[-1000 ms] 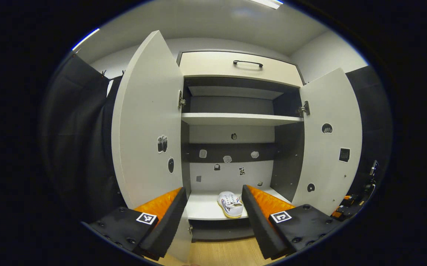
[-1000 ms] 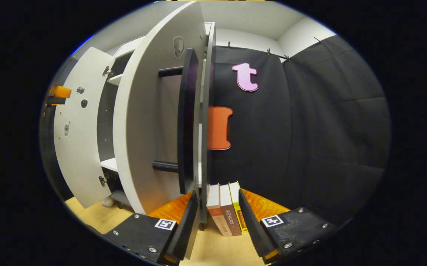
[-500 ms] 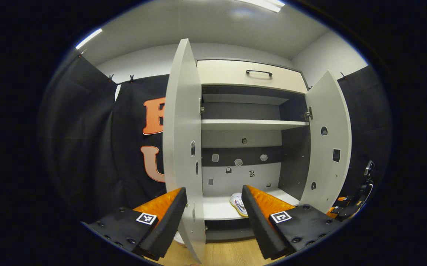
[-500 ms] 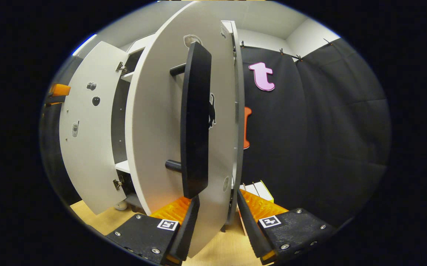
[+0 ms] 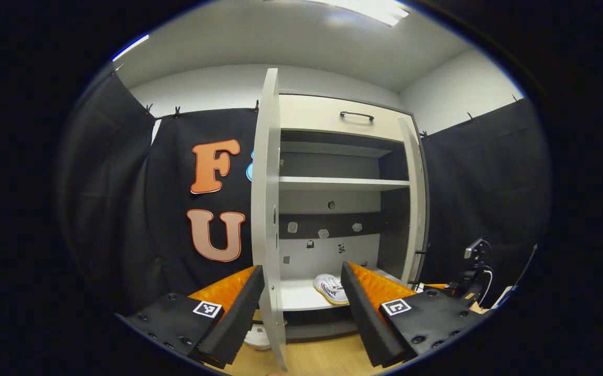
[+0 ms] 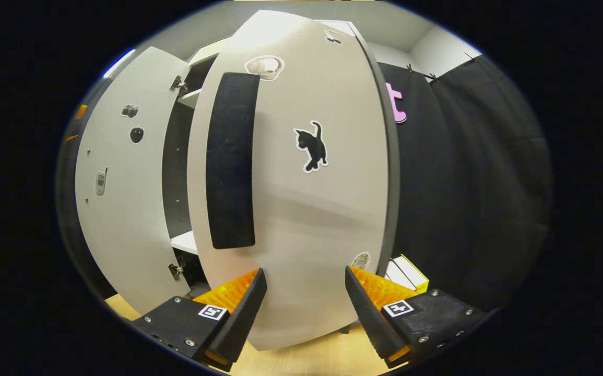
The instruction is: Grab one shoe with the right hand and put it into the shoe cabinet, grab the other shoe with the left hand and put it into the shoe cabinet; then close the right door with the right hand and the left door with the left hand.
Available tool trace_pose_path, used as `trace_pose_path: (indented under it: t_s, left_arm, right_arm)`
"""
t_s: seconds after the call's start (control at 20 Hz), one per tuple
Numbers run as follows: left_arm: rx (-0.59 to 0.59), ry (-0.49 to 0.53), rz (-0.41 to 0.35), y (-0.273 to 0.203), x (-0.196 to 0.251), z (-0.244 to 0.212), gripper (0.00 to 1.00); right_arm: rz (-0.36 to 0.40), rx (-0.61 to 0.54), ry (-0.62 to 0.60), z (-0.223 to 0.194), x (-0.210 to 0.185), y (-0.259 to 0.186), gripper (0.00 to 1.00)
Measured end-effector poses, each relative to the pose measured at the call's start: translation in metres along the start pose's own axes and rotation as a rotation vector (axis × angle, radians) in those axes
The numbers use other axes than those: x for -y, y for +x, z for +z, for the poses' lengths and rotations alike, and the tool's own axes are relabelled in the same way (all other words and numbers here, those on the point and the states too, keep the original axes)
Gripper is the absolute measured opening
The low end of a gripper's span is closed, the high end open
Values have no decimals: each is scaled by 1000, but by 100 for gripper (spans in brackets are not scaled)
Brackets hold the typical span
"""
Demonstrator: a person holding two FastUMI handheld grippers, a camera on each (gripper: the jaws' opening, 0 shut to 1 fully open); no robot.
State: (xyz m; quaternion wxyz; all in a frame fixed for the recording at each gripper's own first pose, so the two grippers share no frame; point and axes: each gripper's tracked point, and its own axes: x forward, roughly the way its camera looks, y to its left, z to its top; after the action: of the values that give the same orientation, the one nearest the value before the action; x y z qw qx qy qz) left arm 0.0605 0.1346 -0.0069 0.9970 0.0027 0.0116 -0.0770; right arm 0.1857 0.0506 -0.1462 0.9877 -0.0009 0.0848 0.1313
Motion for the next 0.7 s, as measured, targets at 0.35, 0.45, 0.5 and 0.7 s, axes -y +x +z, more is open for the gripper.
trace_pose_path:
  t_s: [0.35,0.45,0.5,0.7]
  left_arm:
    - [-1,-19,-20,-24,-16,-1,95]
    - [-4,-25,-4,-30,-27,-5,95]
    - [-7,-28,8,-32,-34,-6,95]
    - [-16,-37,46,-40,-60,-13,95]
  right_arm:
    - [-25,-13,-18,0,-11,18,90]
    - [-36,-21,-7,0,-12,20,90]
    - [-45,-24,-3,0,-12,21,90]
    - [-72,-36,13,0,-14,24,90]
